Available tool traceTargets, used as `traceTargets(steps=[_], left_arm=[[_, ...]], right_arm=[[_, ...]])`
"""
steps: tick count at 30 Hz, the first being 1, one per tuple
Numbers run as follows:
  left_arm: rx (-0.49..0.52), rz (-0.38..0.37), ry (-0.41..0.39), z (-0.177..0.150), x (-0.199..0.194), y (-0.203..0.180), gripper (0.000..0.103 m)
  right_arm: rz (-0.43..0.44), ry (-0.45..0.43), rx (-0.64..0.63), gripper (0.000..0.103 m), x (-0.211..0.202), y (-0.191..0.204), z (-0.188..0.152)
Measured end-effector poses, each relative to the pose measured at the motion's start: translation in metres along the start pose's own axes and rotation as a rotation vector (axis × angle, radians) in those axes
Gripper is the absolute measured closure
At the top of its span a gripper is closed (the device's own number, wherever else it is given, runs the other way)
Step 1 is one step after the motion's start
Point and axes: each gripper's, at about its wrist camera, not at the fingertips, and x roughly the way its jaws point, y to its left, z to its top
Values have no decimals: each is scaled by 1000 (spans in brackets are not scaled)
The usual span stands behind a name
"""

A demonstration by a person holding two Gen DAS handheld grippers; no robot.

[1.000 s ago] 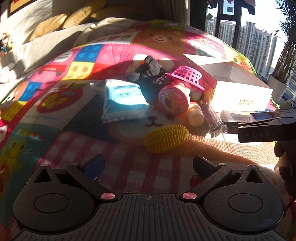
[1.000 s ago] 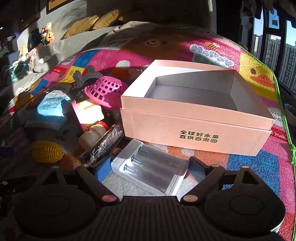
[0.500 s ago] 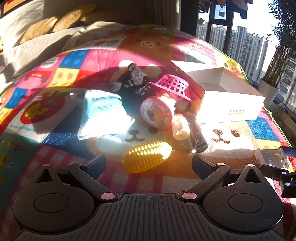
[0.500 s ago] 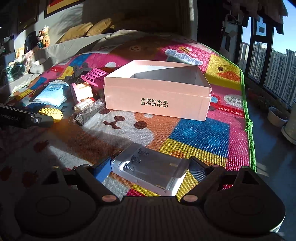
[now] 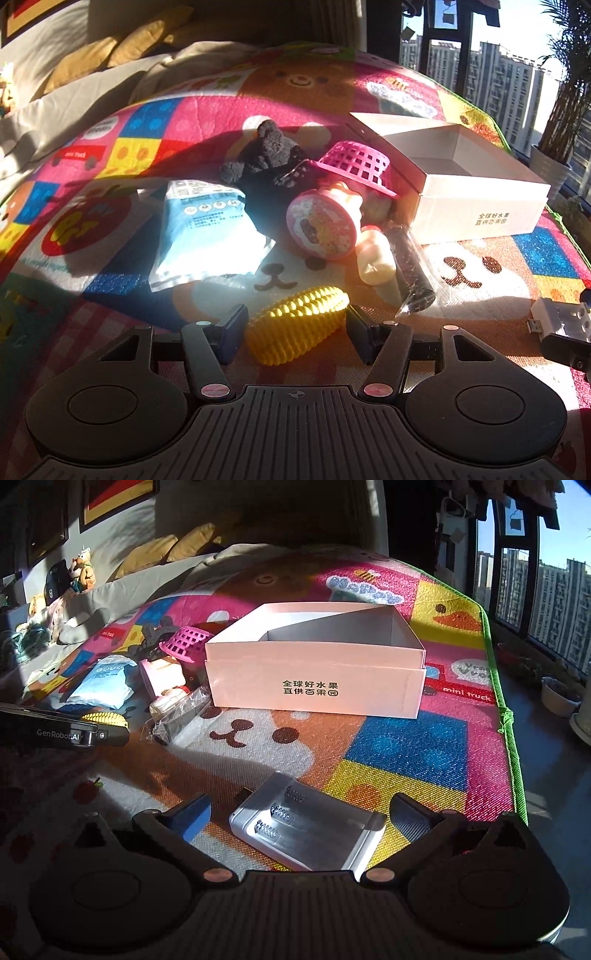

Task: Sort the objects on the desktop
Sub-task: 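Close the right tool on the white battery tray while the left tool grasps the yellow corn toy, then carry the battery tray in the right tool while the left tool carries the corn toy toward the box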

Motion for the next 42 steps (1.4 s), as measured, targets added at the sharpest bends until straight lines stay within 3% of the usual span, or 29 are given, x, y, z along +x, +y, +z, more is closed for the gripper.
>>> traceTargets(steps=[5, 11, 14, 17, 20, 24, 29, 37, 42], left_arm=[[1, -15, -2, -2, -4, 2, 45], [23, -90, -1, -8, -15, -5, 45], [74, -169, 15, -15, -21, -13, 45], [138, -197, 14, -23, -28, -21, 41], [139, -165, 26, -25, -29, -18, 20], [153, -94, 30, -24, -29, -7, 6], [203, -22, 32, -26, -29, 5, 2], [266, -34, 44, -29, -36, 18, 1], [245, 22, 54, -25, -34, 26, 0]], right_arm=[[-1, 6, 3, 0, 1, -1, 0], [0, 18, 8, 0, 3, -1, 0], [1, 22, 9, 0, 4, -1, 0], [3, 28, 10, 0, 5, -1, 0], [5, 34, 14, 0, 6, -2, 0], [5, 41, 16, 0, 7, -2, 0], [4, 49, 18, 0, 8, -2, 1], [-4, 59, 2, 0, 9, 1, 1], [-12, 68, -13, 0, 10, 3, 2]])
